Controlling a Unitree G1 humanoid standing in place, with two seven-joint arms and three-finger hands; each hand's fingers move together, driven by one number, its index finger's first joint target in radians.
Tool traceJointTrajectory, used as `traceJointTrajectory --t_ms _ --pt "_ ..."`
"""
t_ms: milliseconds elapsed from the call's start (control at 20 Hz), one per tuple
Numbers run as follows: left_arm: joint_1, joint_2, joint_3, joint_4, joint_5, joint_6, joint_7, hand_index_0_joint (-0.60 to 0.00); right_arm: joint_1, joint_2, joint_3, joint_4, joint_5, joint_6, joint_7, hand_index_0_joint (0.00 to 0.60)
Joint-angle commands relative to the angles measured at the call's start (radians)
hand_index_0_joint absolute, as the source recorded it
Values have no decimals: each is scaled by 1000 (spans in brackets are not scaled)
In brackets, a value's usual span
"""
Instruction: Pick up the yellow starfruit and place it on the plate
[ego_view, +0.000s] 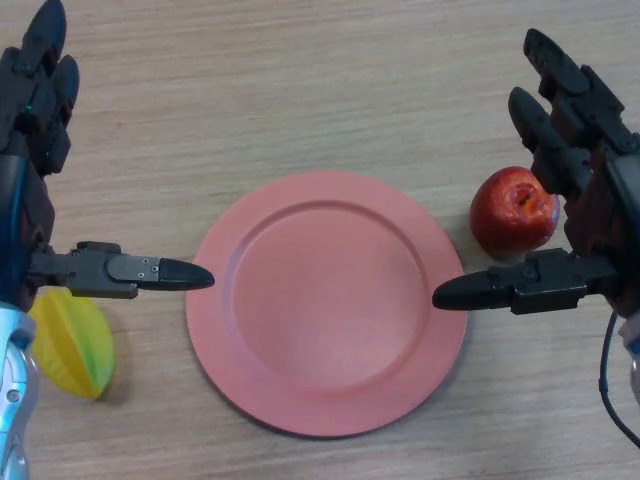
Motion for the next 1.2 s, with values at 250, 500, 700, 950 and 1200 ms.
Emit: traceJointTrajectory --t_ms 250,500,700,950,1200 --pt "-20 27 43 -60 27 -91 16 0 -31 -19 -47 -55 36 -125 -31 0" --pt "16 27 74 -119 6 -59 -11 0 -44 -20 -39 -37 12 -110 -22 0" --pt "88 36 162 -165 88 -46 -90 0 -70 -15 -27 -2 0 -108 -14 0" --pt "183 39 316 -94 133 -130 -268 0 -95 -7 -16 39 1 -116 -19 0" --pt "229 43 407 124 220 -354 -291 0 -105 -6 -16 48 4 -123 -33 0"
